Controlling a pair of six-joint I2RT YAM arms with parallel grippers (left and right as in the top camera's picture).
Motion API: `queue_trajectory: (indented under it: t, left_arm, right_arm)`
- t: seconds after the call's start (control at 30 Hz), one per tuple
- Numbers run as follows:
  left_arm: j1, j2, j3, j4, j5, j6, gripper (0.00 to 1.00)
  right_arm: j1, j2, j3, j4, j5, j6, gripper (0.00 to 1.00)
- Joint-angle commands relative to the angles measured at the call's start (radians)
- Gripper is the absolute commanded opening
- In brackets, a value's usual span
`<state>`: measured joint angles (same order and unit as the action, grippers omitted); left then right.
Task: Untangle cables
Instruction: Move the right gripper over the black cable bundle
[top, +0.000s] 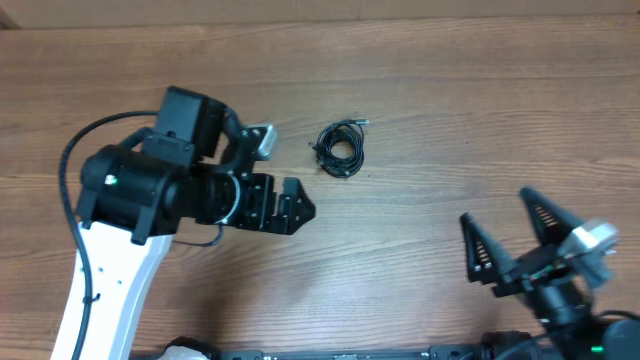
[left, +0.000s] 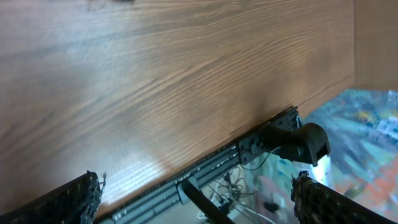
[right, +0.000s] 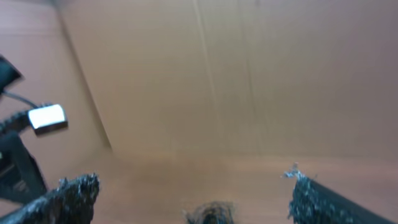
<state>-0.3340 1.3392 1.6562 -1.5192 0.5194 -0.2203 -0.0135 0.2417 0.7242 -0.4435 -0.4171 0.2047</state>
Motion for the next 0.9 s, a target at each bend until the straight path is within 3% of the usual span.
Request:
queue_trajectory:
  t: [0.0,0.1,0.2,0.37,0.5,0.63,0.87]
  left_arm:
    - [-0.046,0.005,0.0,0.037,-0.046,0.039,1.0]
    - [-0.053,0.016,0.0,0.036,-0.144,-0.013,1.0]
    - [-0.052,0.034,0.0,0.032,-0.266,-0.119,1.0]
    - [-0.052,0.054,0.0,0.032,-0.313,-0.162,1.0]
    - [-0.052,0.064,0.0,0.033,-0.315,-0.162,1.0]
    - [-0.052,0.075,0.0,0.032,-0.32,-0.162,1.0]
    - [-0.052,0.106,0.0,0.029,-0.32,-0.166,1.0]
  right_arm:
    - [-0.006,0.245,0.29,-0.28,0.03,-0.091,1.0]
    - [-0.006,0.451,0.485,-0.53,-0.023,-0.091,1.0]
    - [-0.006,0.62,0.61,-0.666,-0.185,-0.09,1.0]
    - [-0.006,0.801,0.644,-0.693,-0.585,-0.049,1.0]
    - [-0.004,0.922,0.644,-0.692,-0.657,-0.049,1.0]
    - [0.032,1.037,0.644,-0.694,-0.577,0.005,0.96]
    - [0.243,1.16,0.647,-0.71,0.036,0.209,0.9]
